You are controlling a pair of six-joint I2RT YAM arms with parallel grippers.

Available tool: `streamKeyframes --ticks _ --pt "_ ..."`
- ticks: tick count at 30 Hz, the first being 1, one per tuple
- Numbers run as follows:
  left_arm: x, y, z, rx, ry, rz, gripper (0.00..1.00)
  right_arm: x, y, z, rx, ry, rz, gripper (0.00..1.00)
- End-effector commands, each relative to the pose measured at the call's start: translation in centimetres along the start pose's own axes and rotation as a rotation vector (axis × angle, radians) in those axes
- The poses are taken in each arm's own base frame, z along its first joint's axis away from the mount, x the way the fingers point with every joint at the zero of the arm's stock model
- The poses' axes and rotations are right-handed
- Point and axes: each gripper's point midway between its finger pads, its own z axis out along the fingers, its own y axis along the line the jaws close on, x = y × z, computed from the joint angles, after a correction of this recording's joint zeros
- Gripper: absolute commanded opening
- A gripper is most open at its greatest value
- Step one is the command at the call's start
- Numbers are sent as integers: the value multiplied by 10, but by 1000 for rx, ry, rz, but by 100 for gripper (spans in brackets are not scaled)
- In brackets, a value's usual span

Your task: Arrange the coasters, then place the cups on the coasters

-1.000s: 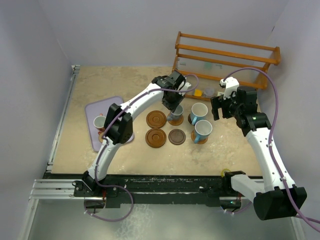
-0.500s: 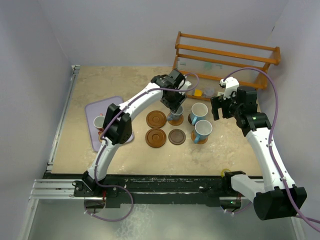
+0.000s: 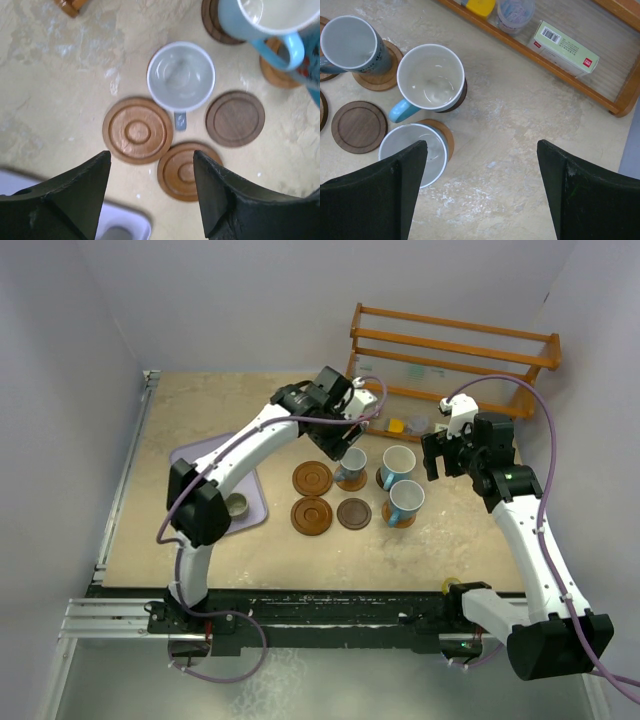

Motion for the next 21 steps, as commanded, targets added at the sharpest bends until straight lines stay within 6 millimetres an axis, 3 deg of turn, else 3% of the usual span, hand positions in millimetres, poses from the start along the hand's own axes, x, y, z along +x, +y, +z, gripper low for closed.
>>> streamKeyframes --ticks 1,7,17,21 --pt "-10 11 -57 -77 -125 113 65 -14 -2 -5 5 -51 7 92" --pt "20 37 -100 -136 -156 145 65 -14 -2 -5 8 -50 7 92" --pt "114 133 -161 -238 -110 77 64 -15 0 -7 -5 -55 6 92" --pt "150 161 -172 -212 -84 96 64 -16 1 -9 -11 -64 6 93"
